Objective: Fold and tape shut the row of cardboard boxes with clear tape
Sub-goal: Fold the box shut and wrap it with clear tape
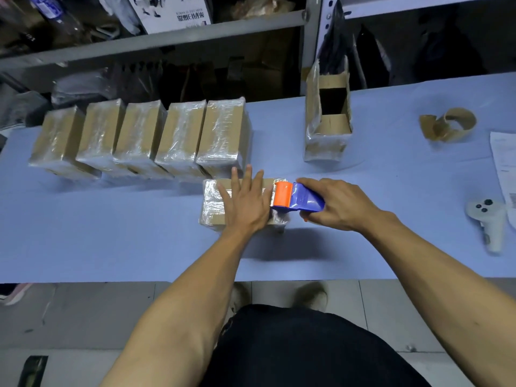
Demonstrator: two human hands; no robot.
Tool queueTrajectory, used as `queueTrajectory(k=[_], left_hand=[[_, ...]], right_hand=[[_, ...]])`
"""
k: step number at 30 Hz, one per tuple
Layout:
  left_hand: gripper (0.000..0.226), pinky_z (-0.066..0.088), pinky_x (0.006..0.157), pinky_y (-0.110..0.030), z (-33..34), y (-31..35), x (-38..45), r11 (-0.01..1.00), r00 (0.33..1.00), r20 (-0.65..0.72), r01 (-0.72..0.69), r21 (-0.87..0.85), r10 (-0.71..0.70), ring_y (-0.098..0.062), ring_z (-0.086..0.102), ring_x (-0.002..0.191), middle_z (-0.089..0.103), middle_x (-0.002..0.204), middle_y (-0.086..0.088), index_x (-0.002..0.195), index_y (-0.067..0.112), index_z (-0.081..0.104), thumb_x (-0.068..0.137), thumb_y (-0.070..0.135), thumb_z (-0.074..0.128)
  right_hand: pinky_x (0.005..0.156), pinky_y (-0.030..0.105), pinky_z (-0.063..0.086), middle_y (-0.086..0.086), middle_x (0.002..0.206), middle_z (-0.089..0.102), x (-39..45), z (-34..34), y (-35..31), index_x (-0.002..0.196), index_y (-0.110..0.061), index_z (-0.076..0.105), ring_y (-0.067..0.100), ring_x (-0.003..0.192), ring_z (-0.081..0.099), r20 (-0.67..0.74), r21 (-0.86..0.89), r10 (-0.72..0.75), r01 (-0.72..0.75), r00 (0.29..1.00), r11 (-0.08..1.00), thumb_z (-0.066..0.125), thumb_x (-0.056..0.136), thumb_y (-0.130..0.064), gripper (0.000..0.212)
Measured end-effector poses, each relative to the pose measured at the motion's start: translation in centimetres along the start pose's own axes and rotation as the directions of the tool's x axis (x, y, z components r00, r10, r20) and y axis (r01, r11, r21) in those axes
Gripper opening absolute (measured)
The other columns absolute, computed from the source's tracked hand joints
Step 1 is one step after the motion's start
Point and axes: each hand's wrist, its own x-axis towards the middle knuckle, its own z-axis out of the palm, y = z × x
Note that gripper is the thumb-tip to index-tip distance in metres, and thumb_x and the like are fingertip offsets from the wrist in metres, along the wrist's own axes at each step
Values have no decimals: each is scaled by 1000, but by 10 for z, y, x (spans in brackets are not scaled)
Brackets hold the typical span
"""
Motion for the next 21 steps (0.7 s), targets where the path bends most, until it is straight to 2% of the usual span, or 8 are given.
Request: queueTrajectory(k=[3, 7, 11, 14, 16, 19, 21], left_hand=[[69, -12, 118, -62, -1, 3, 0, 998, 1000, 13, 22, -62, -21, -23, -16, 156, 4, 171, 5, 159, 30, 22, 101, 66, 18], [67, -11, 118, -65, -1, 5, 0, 998, 999, -9, 34, -59, -34, -23, -12, 156, 14, 169, 4, 154, 31, 31, 100, 68, 22], [58, -7, 117, -67, 1, 9, 1, 997, 998, -48, 25, -75, -29, -26, 2, 156, 34, 158, 2, 143, 29, 42, 100, 65, 29], [55, 0, 115, -71, 1, 8, 1, 997, 997, -74, 7, -70, -12, -28, 19, 150, 46, 143, 1, 132, 27, 48, 98, 66, 29], [59, 5, 113, -73, 1, 8, 2, 999, 996, -85, -9, -37, 6, -28, 29, 142, 49, 134, 0, 128, 28, 50, 95, 69, 23], [58, 10, 111, -75, 2, 9, 6, 1000, 996, -83, -12, -11, 11, -29, 34, 133, 50, 125, -2, 123, 30, 51, 93, 68, 19], [57, 11, 110, -74, 1, 10, 7, 1000, 997, -70, -16, 0, 16, -30, 36, 129, 50, 122, -3, 120, 30, 51, 93, 68, 18]], right_hand=[[70, 31, 47, -10, 106, 62, -22, -2, 31, 132, -42, 40, 19, 90, 59, 30, 39, 45, -46, 999, 998, 66, 78, -51, 60], [69, 29, 43, -6, 110, 61, -31, -1, 53, 135, -38, 42, 21, 94, 59, 80, -17, 83, -82, 993, 996, 69, 79, -48, 63], [73, 33, 48, 3, 109, 61, -10, 12, 27, 136, -34, 44, 29, 99, 60, 86, -155, 92, -78, 992, 985, 65, 81, -41, 59], [68, 33, 44, 5, 99, 60, 2, 10, 8, 126, -29, 50, 30, 85, 58, 88, -248, 88, -64, 992, 967, 63, 79, -33, 49], [62, 31, 36, 5, 94, 59, 8, 3, -4, 116, -25, 52, 29, 75, 51, 85, -310, 92, -62, 992, 949, 63, 77, -33, 41], [63, 30, 29, 6, 94, 62, 14, -5, -20, 107, -22, 55, 28, 71, 44, 71, -390, 125, -87, 990, 917, 64, 77, -33, 34], [64, 30, 29, 5, 97, 63, 20, -3, -35, 105, -21, 56, 28, 75, 52, 40, -436, 151, -119, 988, 892, 65, 79, -33, 30]])
